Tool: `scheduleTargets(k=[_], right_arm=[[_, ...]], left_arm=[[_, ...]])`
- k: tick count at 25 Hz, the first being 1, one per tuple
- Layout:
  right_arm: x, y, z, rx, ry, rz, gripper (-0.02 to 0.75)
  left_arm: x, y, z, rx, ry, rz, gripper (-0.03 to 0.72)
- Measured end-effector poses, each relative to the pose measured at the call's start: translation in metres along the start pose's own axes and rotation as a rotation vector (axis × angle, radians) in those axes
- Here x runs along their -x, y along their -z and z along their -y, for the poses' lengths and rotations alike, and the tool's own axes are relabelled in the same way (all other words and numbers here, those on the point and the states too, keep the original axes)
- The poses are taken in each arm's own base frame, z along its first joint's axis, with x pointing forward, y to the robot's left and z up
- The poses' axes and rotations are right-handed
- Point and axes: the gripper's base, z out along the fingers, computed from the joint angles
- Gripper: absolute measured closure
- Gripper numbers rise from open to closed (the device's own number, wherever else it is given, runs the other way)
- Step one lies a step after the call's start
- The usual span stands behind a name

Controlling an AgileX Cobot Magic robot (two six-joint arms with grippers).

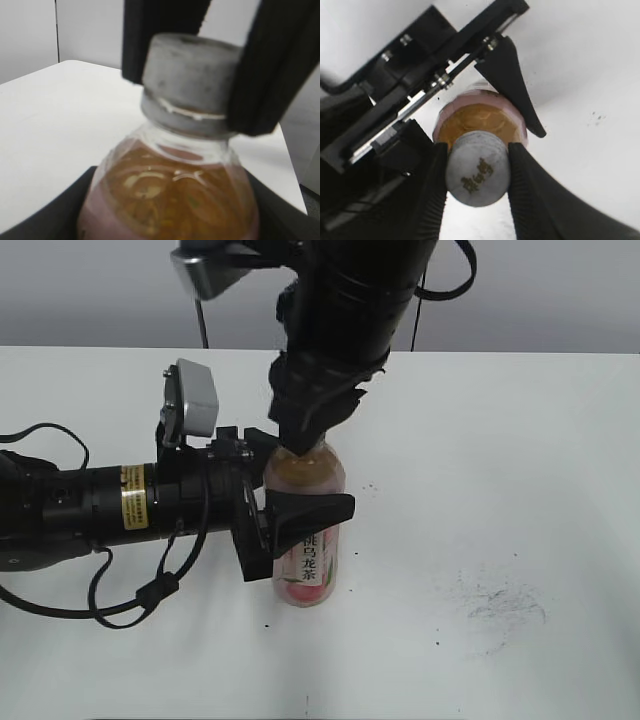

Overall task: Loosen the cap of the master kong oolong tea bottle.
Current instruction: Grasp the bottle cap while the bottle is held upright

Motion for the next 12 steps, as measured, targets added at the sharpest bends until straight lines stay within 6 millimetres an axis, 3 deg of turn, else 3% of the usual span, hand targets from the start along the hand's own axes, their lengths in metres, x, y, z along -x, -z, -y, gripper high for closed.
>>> scheduleTargets(k=[12], right_arm=[[0.0003, 0.0005, -0.0022, 0.020, 1.160, 0.021, 0.458]], left_arm=[[-0.0002, 0.0000, 0.0019, -0.021, -0.025, -0.002, 0.240]])
